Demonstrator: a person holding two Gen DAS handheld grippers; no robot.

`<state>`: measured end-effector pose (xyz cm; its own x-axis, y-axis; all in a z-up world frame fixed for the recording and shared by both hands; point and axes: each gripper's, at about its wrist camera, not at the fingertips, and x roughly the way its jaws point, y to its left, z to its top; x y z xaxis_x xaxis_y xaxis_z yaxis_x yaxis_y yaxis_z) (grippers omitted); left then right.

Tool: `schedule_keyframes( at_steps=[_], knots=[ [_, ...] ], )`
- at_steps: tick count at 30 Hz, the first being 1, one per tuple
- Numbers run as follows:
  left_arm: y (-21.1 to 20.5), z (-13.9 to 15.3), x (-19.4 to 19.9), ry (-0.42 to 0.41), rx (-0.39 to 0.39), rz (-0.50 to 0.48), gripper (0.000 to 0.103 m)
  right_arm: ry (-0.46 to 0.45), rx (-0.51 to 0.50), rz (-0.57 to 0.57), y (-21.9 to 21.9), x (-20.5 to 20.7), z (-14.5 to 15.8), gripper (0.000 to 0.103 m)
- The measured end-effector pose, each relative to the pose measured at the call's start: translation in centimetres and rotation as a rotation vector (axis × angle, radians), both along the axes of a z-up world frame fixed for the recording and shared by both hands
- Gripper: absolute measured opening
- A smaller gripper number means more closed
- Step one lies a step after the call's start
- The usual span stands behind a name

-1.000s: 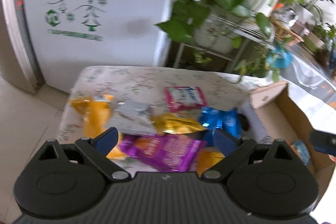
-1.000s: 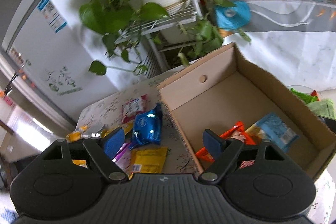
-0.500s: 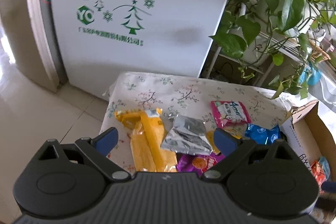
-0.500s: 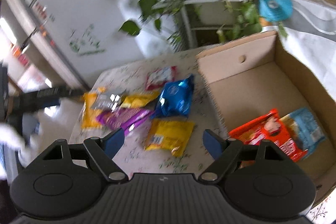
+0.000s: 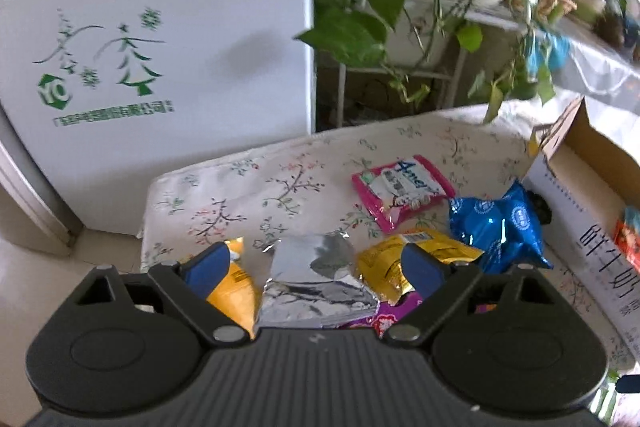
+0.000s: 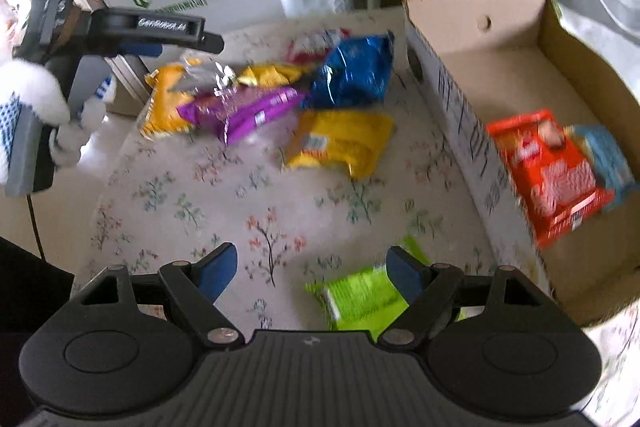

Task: Organize snacks
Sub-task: 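Move right tool to the green pack while left tool approaches the silver foil pack, then close left tool on the silver foil pack while right tool grasps the green pack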

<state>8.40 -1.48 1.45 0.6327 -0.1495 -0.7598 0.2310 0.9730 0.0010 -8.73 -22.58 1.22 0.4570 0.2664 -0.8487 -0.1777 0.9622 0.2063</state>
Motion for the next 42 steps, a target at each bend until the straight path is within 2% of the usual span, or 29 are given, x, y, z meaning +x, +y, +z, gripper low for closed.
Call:
schedule_keyframes(
  at_steps=[3,5,7,10,15,19,24,28,30,33,37,39,42],
  knots=[
    [-0.5,-0.9,0.9,0.036,-0.005,-0.036,0.092,0.008,-0.022,-0.030,0.0,-0.2,-0.4,0.086],
    [-1.0,-1.7,1.5,0.066,0.034,-0.055,0.092,0.027,-0.042,-0.065,-0.3,-0.2,-0.8,0.086],
    [-1.2,-2.5,1.9,0.097,0.063,-0.044,0.092,0.056,-0.030,-0.089,-0.7,-0.3,-1.2,0.086],
    [-1.0,-2.7,2.2,0.108,0.033,-0.039,0.093,0.081,-0.039,-0.104,-0.8,-0.6,-1.9,0.086],
    [-1.3,-3.8,2.8,0.148,0.062,-0.033,0.093,0.060,-0.093,-0.091,-0.4,-0.9,-2.4,0.088],
    [-1.0,-4.3,3.1,0.209,-0.017,-0.010,0.075,0.052,-0.114,-0.066,0.0,-1.0,-2.4,0.091],
    [-1.2,-4.1,2.6,0.210,-0.011,-0.030,0.071,0.042,-0.137,-0.043,0.8,-1.0,-2.8,0.093],
    [-1.2,-3.9,2.0,0.223,-0.025,-0.065,0.071,0.038,-0.060,0.019,1.1,-1.6,-2.4,0.093],
    [-1.3,-3.8,1.7,0.235,-0.036,-0.086,0.071,0.031,-0.048,-0.002,0.7,-1.9,-2.1,0.093],
    [-1.5,-3.5,0.9,0.249,-0.032,-0.124,0.071,0.029,-0.085,-0.048,0.0,-2.4,-2.4,0.093],
    [-1.5,-3.4,0.2,0.261,-0.043,-0.157,0.071,0.077,-0.105,-0.095,-0.5,-2.1,-3.4,0.093],
    [-1.5,-3.4,0.0,0.259,-0.042,-0.163,0.071,0.097,-0.078,-0.100,-0.4,-1.9,-3.6,0.094],
    [-1.6,-3.6,0.1,0.266,-0.048,-0.161,0.071,0.076,-0.087,-0.064,0.8,-1.3,-3.7,0.095]
  ],
)
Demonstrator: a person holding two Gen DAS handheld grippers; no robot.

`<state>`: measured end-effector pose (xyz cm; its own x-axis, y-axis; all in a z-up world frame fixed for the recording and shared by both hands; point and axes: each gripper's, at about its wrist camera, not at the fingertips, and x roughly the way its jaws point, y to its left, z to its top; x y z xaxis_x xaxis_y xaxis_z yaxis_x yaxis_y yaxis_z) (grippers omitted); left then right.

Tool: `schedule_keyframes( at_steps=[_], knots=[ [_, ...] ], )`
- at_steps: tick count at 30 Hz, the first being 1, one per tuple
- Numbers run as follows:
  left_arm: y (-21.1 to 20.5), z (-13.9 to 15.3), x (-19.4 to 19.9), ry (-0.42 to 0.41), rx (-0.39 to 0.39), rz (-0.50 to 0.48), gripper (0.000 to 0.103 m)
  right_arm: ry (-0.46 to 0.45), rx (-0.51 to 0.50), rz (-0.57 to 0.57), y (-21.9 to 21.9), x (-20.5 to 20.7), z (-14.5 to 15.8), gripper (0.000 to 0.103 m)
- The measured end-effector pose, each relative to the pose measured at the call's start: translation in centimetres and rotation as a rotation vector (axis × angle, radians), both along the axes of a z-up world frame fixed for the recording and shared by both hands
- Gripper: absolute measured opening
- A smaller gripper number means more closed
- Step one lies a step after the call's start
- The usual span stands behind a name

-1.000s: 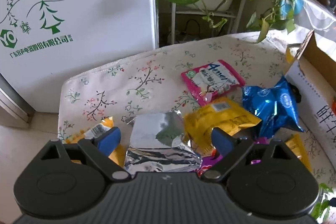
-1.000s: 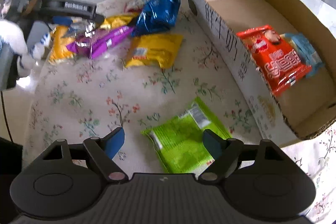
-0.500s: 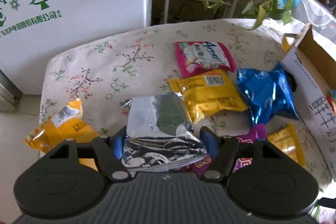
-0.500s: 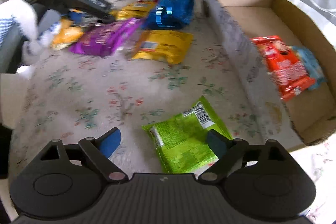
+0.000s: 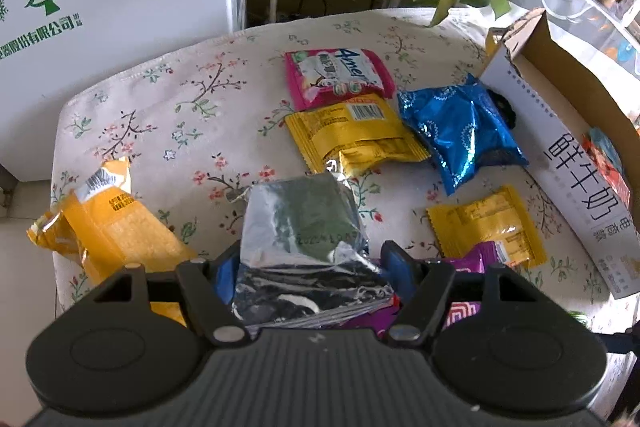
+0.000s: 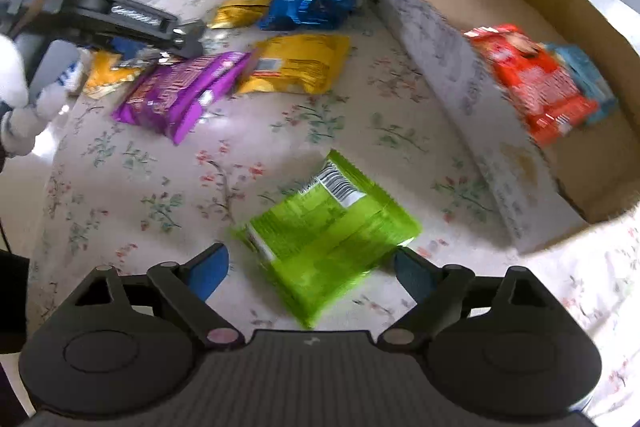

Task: Organize snacks
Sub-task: 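Close left tool on the silver foil pack while right tool grasps the green pack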

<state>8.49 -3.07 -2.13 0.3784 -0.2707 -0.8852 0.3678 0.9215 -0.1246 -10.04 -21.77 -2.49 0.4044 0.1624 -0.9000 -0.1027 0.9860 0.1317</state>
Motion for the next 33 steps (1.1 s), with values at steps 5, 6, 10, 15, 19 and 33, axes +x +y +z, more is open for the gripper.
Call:
schedule_keyframes(
  at_steps=[5,6,10,15,19,33],
  knots=[
    [-0.2,-0.2,0.0,-0.002,0.010,-0.002,0.074,-0.053,0.049,0.018,0.7,1.8,0.6,0.094],
    [-0.1,-0.3,0.0,-0.002,0.011,0.000,0.077,-0.065,0.046,0.009,0.6,1.9,0.8,0.094],
    [0.1,-0.4,0.0,-0.007,0.013,-0.006,0.081,-0.021,0.028,-0.049,0.0,2.4,-0.2,0.094],
    [-0.1,-0.6,0.1,-0.020,0.016,0.010,0.085,-0.034,-0.056,-0.019,1.5,1.9,-0.5,0.094],
    [-0.6,-0.7,0.4,-0.034,0.022,0.029,0.085,-0.055,-0.108,-0.015,2.6,1.8,-0.7,0.090],
    [-1.0,0.1,-0.7,-0.103,0.056,0.040,0.061,-0.118,-0.091,0.051,2.3,2.0,0.2,0.057]
  ],
)
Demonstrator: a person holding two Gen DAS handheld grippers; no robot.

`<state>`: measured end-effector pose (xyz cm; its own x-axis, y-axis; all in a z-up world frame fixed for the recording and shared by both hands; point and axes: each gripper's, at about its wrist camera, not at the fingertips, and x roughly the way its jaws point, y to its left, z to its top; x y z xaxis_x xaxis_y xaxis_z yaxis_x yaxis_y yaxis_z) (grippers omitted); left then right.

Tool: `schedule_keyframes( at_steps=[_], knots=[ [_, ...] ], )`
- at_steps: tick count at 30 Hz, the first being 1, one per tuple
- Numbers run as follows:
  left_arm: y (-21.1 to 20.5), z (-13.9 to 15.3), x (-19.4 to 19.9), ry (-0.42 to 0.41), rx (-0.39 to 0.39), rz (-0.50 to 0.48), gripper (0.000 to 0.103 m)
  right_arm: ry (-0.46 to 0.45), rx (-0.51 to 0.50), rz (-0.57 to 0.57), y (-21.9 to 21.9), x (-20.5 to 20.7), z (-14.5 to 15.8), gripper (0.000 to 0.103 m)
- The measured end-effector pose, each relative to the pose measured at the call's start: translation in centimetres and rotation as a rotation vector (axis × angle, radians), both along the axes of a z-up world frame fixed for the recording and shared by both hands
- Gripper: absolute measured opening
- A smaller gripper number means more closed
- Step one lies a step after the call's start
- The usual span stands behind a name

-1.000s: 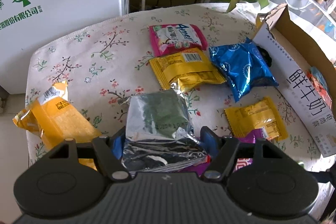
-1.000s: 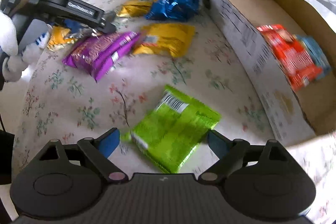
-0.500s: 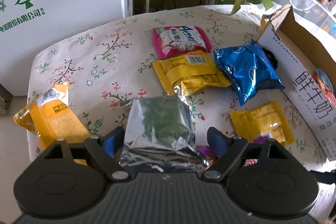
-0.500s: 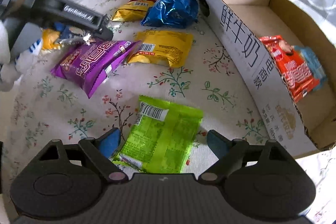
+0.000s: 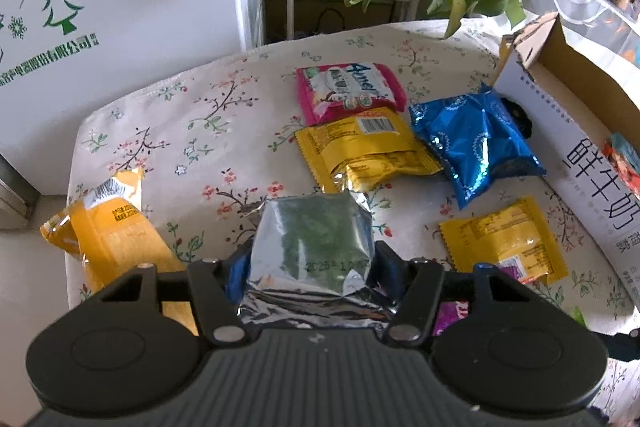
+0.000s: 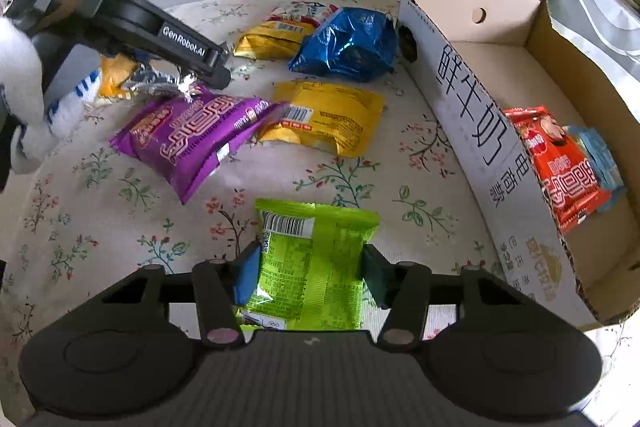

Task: Organize snacks
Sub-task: 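Close left tool on the silver foil pack while right tool grasps the green pack, then lift both held packs and carry them over the cardboard box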

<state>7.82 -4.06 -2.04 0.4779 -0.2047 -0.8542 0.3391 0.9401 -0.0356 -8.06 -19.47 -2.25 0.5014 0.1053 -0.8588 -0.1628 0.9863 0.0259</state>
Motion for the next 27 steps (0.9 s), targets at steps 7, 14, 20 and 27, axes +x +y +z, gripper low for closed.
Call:
schedule_keyframes(
  at_steps=[7,14,20,27],
  knots=[
    [0.3,1.8,-1.1,-0.059,-0.022,0.036,0.061,-0.022,0.019,0.012,-0.1,0.3,0.6,0.055],
    [0.8,3.5,-2.9,-0.122,-0.030,0.068,0.061,-0.071,0.034,0.015,-0.3,0.6,1.7,0.054],
    [1.3,3.9,-5.3,-0.152,-0.053,0.116,0.061,-0.096,0.043,0.001,-0.6,0.9,2.3,0.054],
    [1.5,4.1,-8.7,-0.189,-0.067,0.150,0.061,-0.133,0.054,-0.017,-0.9,1.4,3.3,0.054]
  ],
)
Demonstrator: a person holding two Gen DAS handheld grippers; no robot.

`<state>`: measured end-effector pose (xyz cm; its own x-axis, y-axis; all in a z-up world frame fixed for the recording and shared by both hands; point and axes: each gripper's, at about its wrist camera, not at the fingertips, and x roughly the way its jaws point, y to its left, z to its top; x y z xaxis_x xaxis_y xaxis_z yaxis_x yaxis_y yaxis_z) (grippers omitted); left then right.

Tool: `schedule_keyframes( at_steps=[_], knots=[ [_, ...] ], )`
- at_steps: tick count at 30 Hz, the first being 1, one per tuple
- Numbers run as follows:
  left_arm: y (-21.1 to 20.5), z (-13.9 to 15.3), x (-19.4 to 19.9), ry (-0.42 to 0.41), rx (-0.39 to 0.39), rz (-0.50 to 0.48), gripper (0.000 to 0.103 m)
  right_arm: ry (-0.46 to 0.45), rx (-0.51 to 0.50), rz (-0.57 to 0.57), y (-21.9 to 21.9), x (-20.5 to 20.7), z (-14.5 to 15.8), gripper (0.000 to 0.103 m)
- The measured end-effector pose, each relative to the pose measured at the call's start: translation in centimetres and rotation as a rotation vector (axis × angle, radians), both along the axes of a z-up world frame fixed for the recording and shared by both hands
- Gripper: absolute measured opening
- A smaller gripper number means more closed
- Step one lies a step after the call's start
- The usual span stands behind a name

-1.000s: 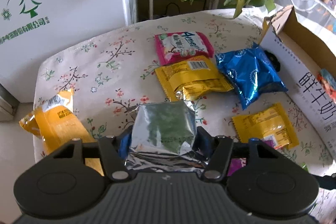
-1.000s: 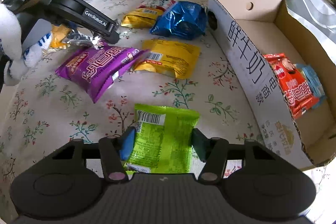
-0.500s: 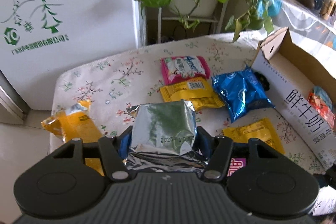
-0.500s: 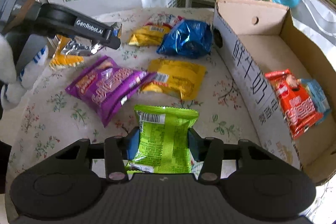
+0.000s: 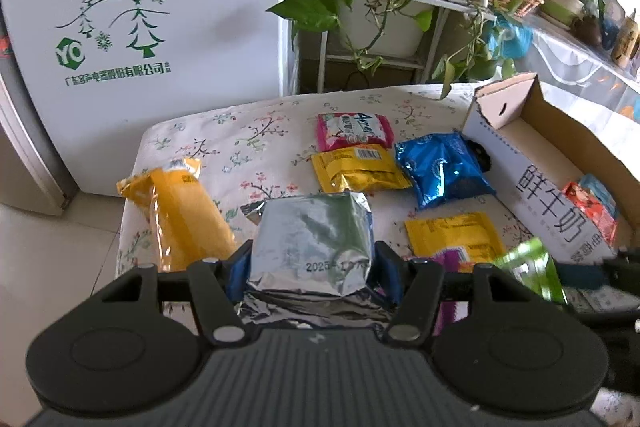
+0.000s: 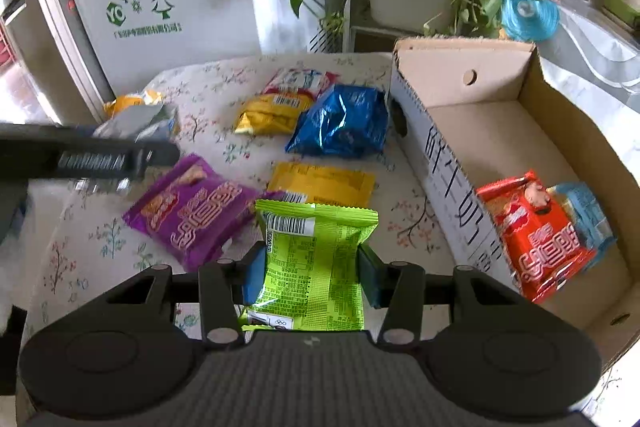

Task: Organize snacks
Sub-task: 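Lift both held packs and carry them over the cardboard box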

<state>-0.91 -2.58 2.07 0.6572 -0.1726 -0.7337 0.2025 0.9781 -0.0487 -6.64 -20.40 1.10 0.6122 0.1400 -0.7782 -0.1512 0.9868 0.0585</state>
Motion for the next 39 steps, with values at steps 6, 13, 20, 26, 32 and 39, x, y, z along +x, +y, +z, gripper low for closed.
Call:
schedule_keyframes(
  at_steps=[6,13,20,26,32,39],
  knots=[
    [-0.2,0.0,-2.0,-0.018,-0.011,0.032,0.061,-0.033,0.025,-0.021,-0.9,0.7,1.4,0.054],
    [-1.1,0.8,-3.5,-0.046,-0.004,0.067,0.061,-0.087,0.069,-0.054,-2.4,1.4,3.6,0.054],
    [-2.7,2.3,-3.9,-0.071,-0.011,0.061,0.061,-0.135,0.105,-0.071,-4.1,1.8,5.8,0.054],
    [-5.0,4.1,-3.6,-0.094,-0.035,0.033,0.061,-0.156,0.148,-0.118,-6.7,2.3,7.3,0.054],
    [-7.9,5.6,-2.7,-0.093,-0.078,-0.001,0.061,-0.160,0.195,-0.165,-9.6,2.7,8.4,0.054],
    [-11.8,7.7,-1.9,-0.118,-0.126,-0.062,0.061,-0.193,0.253,-0.228,-13.8,2.6,9.9,0.054]
  ],
)
